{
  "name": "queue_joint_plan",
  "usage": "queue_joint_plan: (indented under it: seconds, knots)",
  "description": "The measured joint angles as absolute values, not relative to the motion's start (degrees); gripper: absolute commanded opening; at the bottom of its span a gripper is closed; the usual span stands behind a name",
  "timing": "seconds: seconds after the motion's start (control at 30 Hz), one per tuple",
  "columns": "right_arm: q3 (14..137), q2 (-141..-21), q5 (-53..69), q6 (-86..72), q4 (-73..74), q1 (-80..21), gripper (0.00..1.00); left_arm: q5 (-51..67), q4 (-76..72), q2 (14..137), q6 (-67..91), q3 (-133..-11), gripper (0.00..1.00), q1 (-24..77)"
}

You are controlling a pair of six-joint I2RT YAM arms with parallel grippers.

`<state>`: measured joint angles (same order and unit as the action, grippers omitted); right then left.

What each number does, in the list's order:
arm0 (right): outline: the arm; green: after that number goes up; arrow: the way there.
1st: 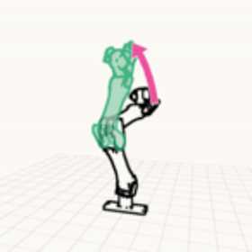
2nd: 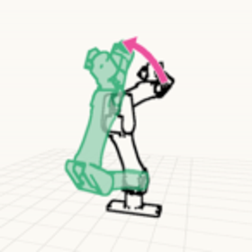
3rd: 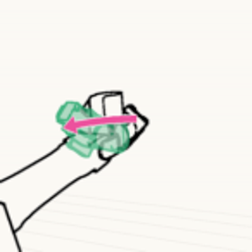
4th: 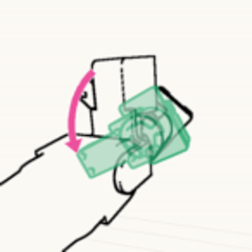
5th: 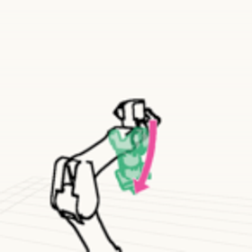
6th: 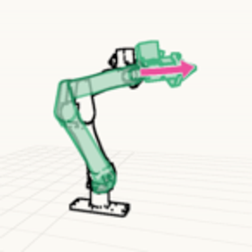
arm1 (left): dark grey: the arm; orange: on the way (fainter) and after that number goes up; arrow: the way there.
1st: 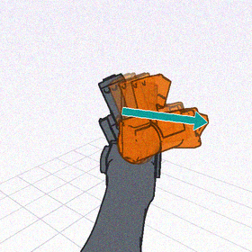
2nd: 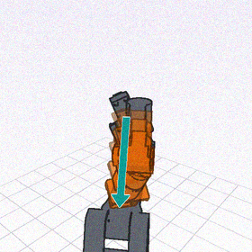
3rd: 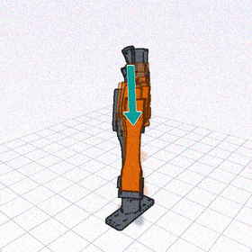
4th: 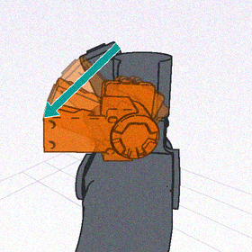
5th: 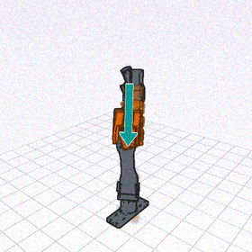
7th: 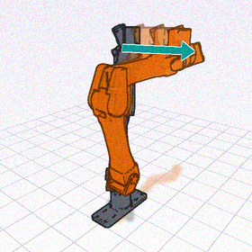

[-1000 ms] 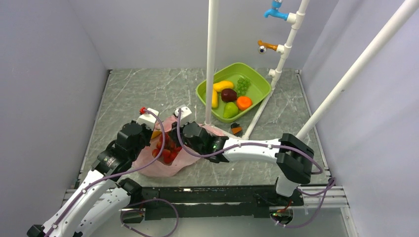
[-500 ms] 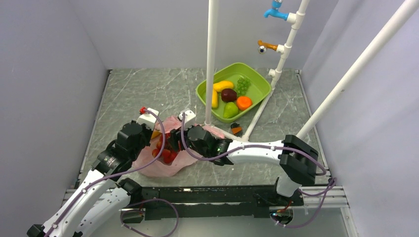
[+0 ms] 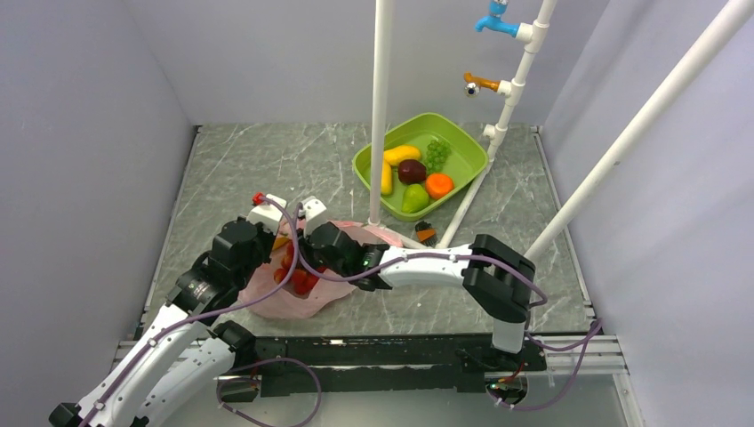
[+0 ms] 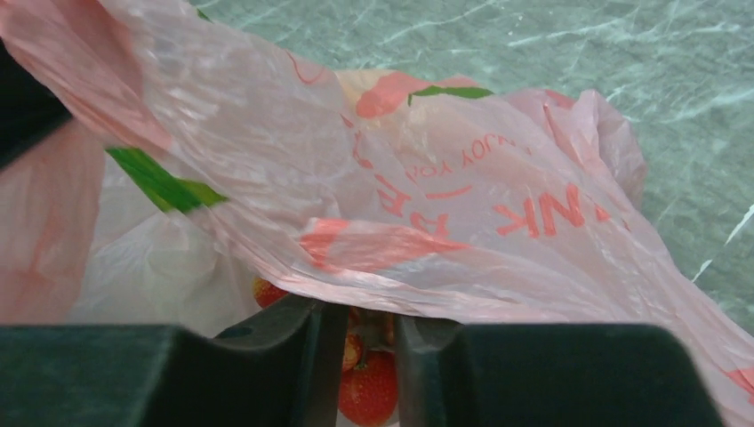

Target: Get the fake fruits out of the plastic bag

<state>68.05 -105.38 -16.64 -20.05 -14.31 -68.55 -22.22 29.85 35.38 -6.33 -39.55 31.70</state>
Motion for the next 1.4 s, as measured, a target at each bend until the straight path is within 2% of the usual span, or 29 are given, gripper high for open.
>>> queue_joint_plan:
  seconds: [0.1,0.2,0.4,0.9,1.2,1.4]
  knots:
    - [69.36,-105.69,-16.34,-20.18,-13.72,-68.53,0.07,-22.22,29.85,35.42,-6.33,-39.55,0.00,31.70]
    - [69.34,-105.65,-15.75,-20.86,-13.56,-68.58,0.00,-22.22,29.85,35.42,-6.33,-39.55,0.00,31.70]
    - [67.24,-101.51,-14.85,-21.41,-12.27,-68.71,0.00,-22.22,29.85,35.42,-6.35,-39.55,0.00,31.73]
    - [64.18,-79.96,-16.05,-20.78,-11.35,-68.69,0.00,-22.22,29.85,35.40,-6.33,-39.55,0.00,31.75]
    - [58.43,-66.02,-26.17,-17.54,-9.54,-67.13,0.00,-22.22,29.85,35.48,-6.35,-39.55,0.00,31.75]
    - [54.43,-56.49,-37.69,-12.58,-9.98,-64.93,0.00,-22.22,29.85,35.75,-6.33,-39.55,0.00,31.75]
